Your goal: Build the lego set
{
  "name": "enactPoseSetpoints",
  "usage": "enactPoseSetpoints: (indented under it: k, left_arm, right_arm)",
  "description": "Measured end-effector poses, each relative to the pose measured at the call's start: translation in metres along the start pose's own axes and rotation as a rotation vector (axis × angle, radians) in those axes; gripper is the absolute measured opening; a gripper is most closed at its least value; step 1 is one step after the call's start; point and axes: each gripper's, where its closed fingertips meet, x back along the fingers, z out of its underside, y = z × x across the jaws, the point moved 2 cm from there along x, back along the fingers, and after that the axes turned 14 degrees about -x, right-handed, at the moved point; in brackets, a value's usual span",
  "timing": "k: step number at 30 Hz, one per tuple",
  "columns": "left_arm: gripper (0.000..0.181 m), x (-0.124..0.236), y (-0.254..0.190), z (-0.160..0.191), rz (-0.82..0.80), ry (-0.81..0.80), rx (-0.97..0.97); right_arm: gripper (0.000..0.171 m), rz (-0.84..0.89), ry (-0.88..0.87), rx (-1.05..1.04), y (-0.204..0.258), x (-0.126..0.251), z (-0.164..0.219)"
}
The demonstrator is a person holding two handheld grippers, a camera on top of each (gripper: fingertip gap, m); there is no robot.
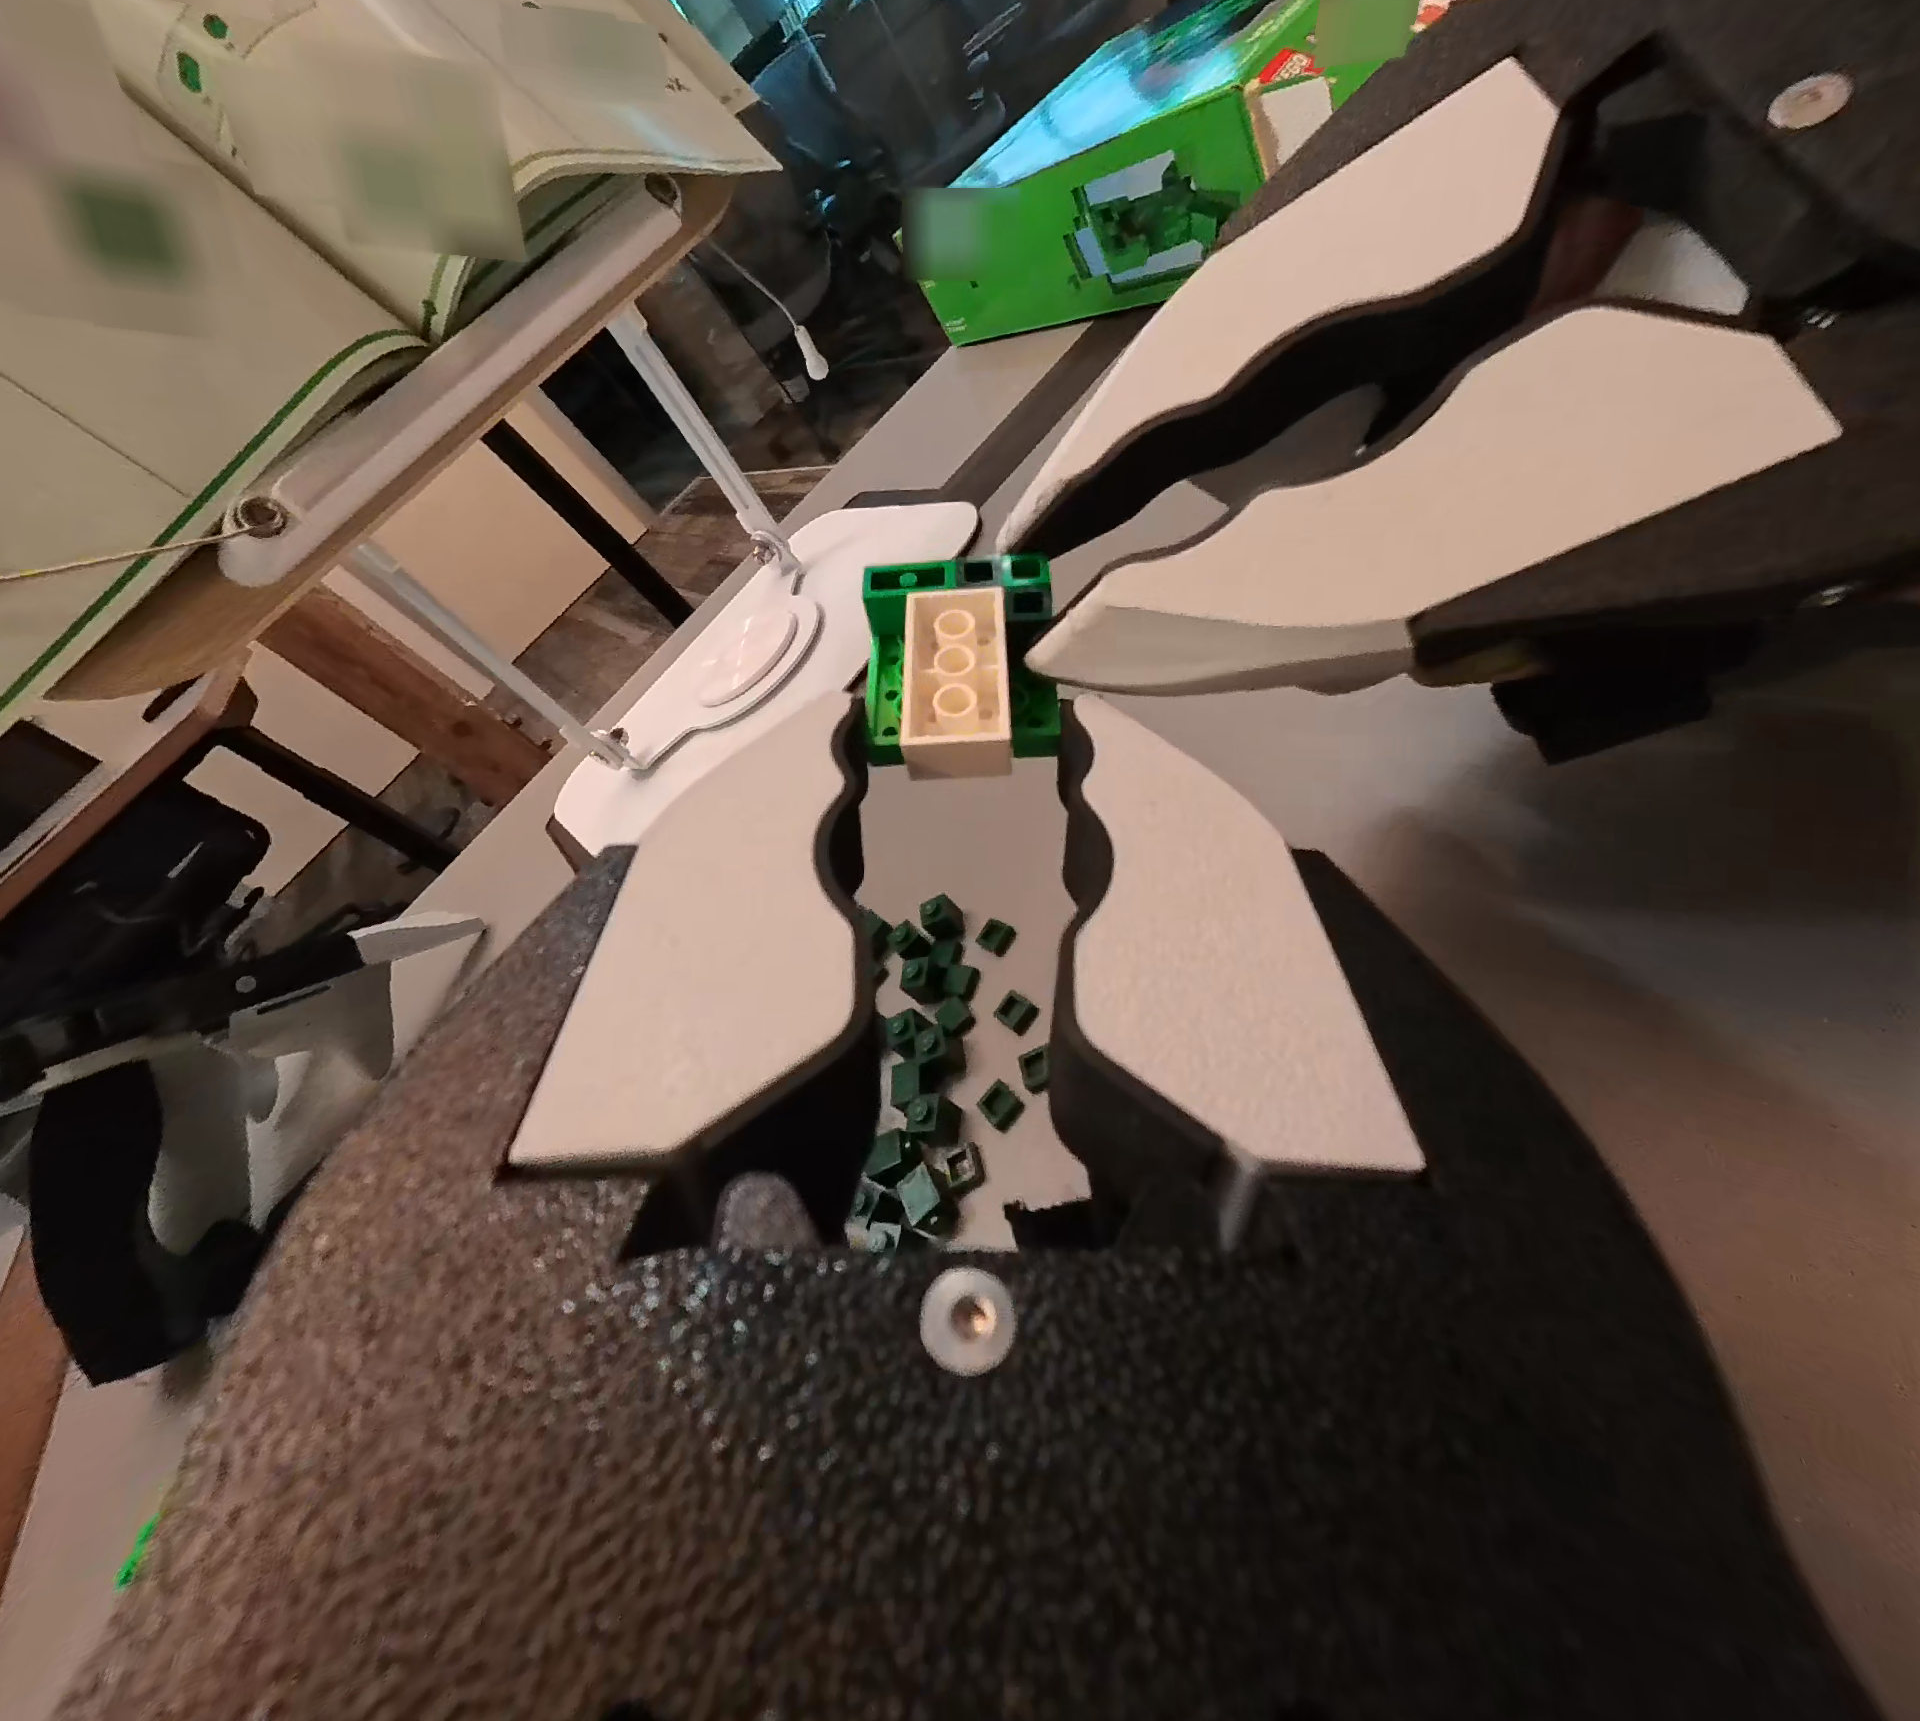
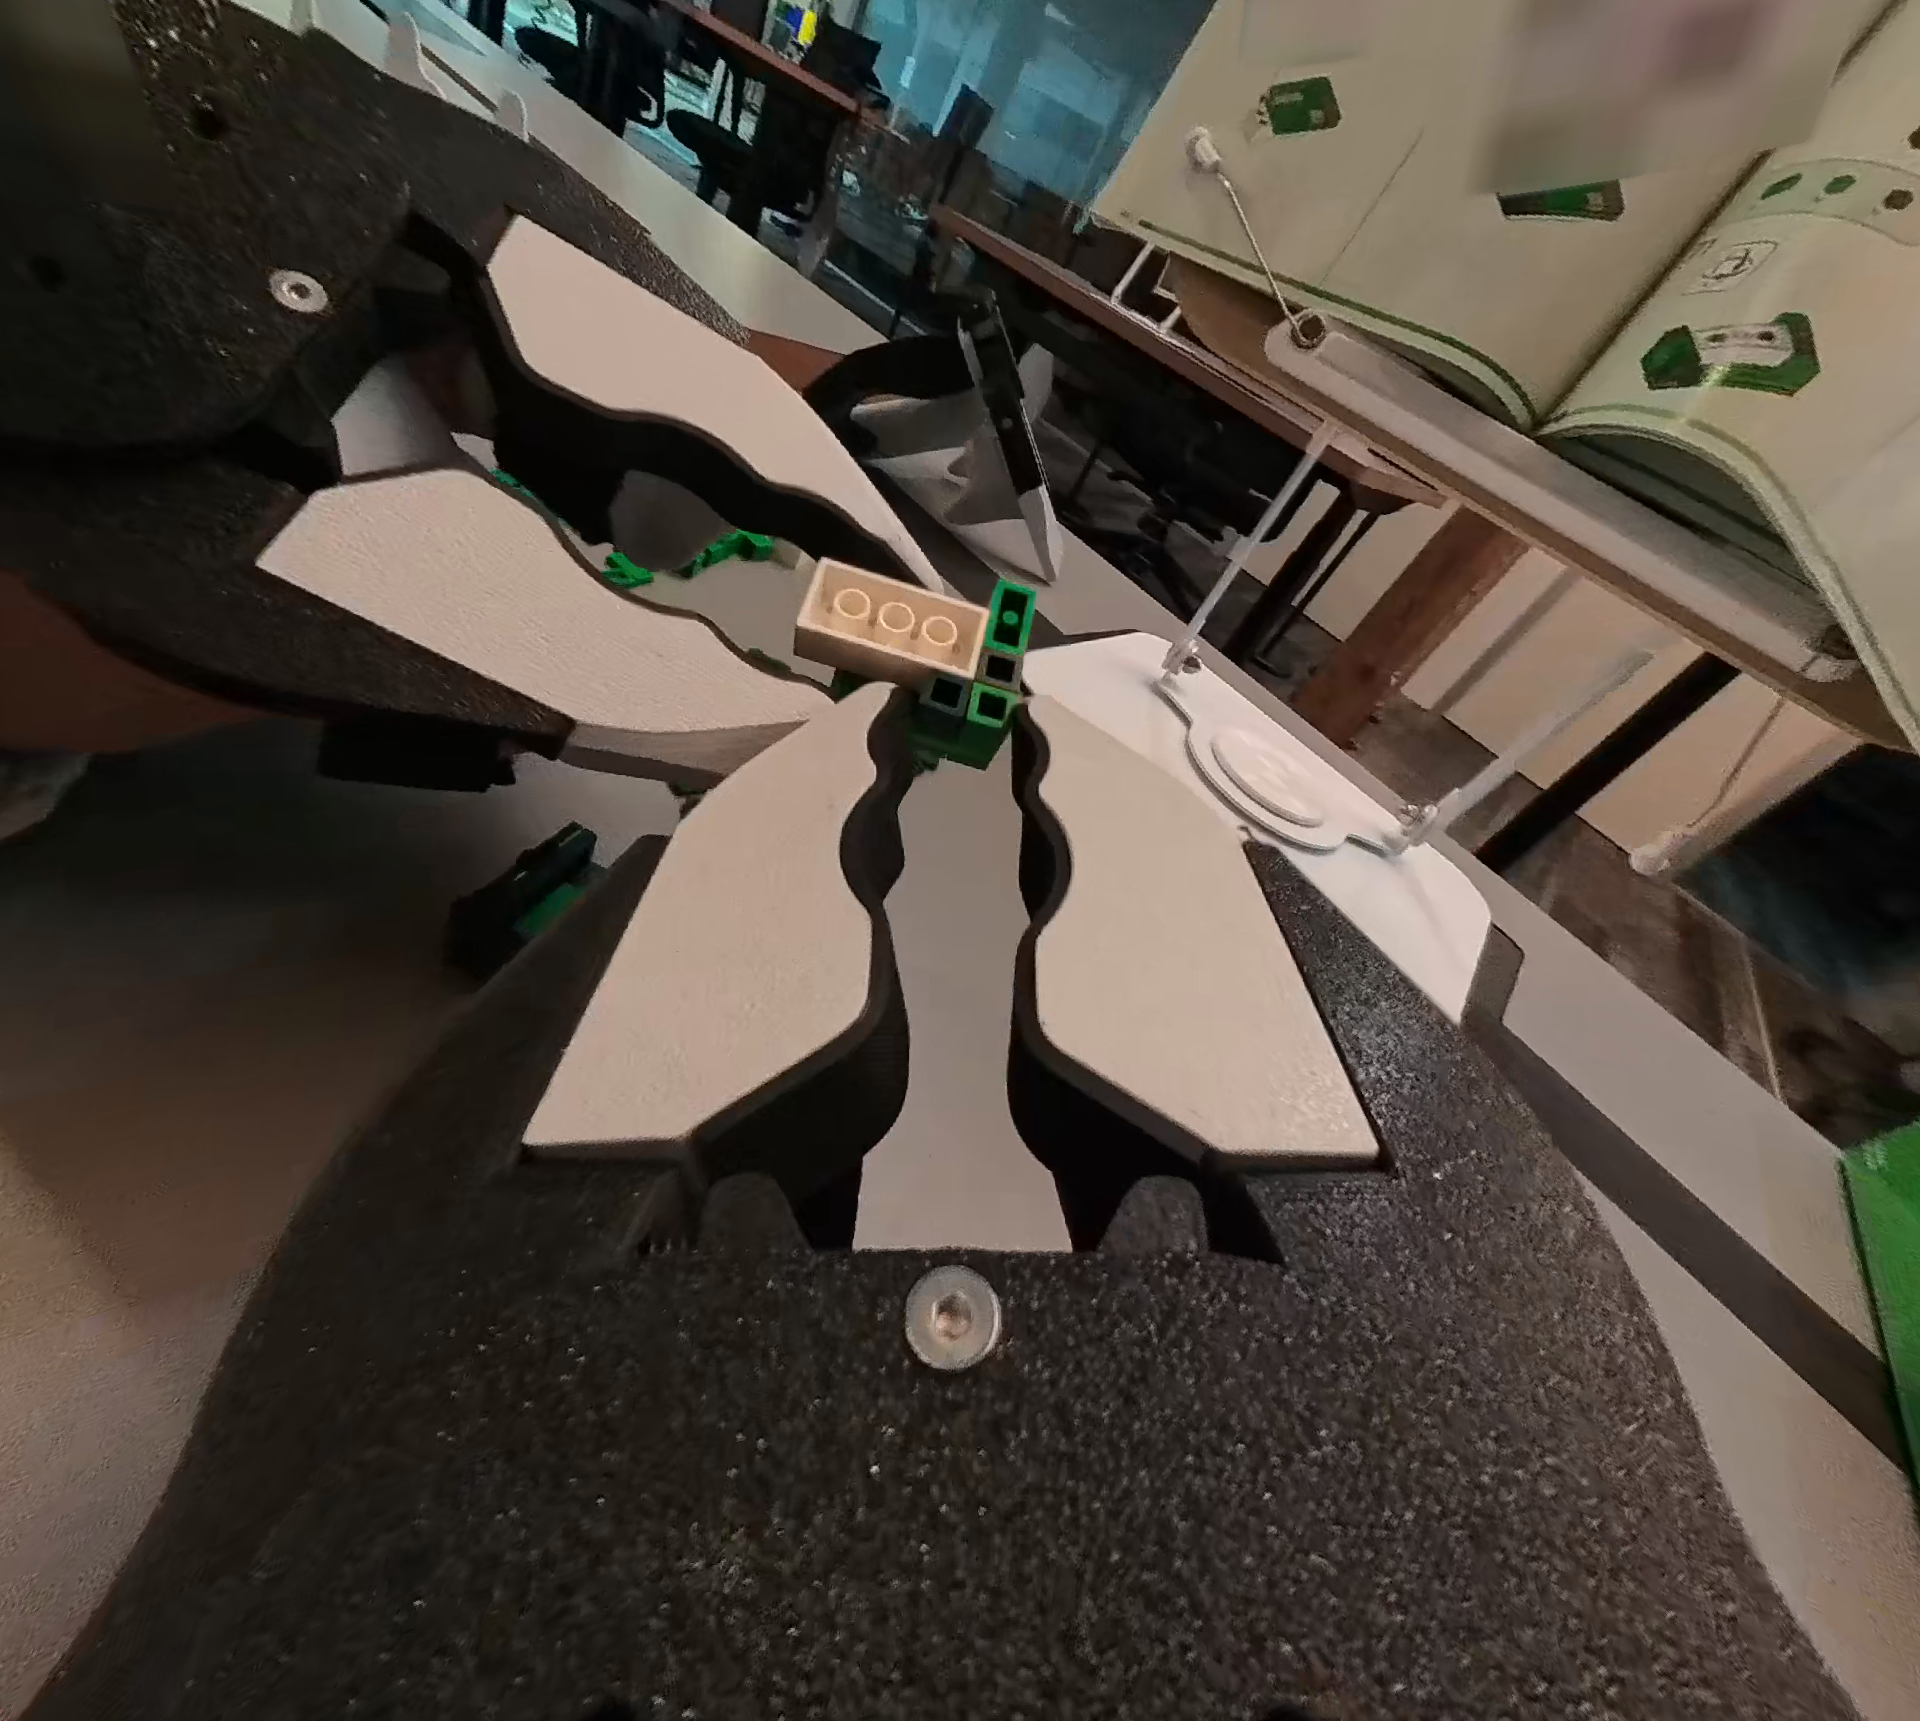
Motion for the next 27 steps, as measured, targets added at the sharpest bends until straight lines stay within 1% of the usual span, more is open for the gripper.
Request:
enactPoseSetpoints:
  k: [5, 9, 16, 20, 22, 24, 26, 27]
  left_arm:
    - [0.035, 0.001, 0.001, -0.001, -0.012, -0.002, -0.01]
    - [0.035, 0.001, 0.001, -0.001, -0.006, -0.007, -0.001]
    - [0.034, 0.001, -0.001, -0.002, 0.016, -0.024, 0.014]
    - [0.035, 0.001, -0.003, -0.002, 0.061, -0.053, 0.034]
    - [0.035, 0.002, -0.004, -0.001, 0.081, -0.066, 0.044]
    - [0.035, 0.002, -0.006, -0.001, 0.105, -0.067, 0.036]
    - [0.035, 0.003, -0.011, -0.002, 0.146, -0.084, 0.006]
    - [0.035, 0.004, -0.017, -0.003, 0.195, -0.105, -0.023]
  right_arm:
    - [0.017, -0.012, 0.007, -0.018, 0.0, 0.001, 0.0]
    - [0.017, -0.017, -0.011, 0.048, 0.0, 0.001, -0.001]
    - [0.017, -0.025, -0.031, 0.071, 0.001, 0.003, -0.002]
    - [0.019, -0.053, -0.036, 0.074, 0.002, 0.005, -0.001]
    - [0.024, -0.055, -0.041, 0.073, 0.0, 0.008, -0.002]
    - [0.024, -0.07, -0.05, 0.083, 0.0, 0.011, -0.003]
    - [0.024, -0.122, -0.1, 0.118, 0.002, 0.018, -0.006]
    - [0.024, -0.172, -0.125, 0.145, 0.003, 0.023, -0.008]
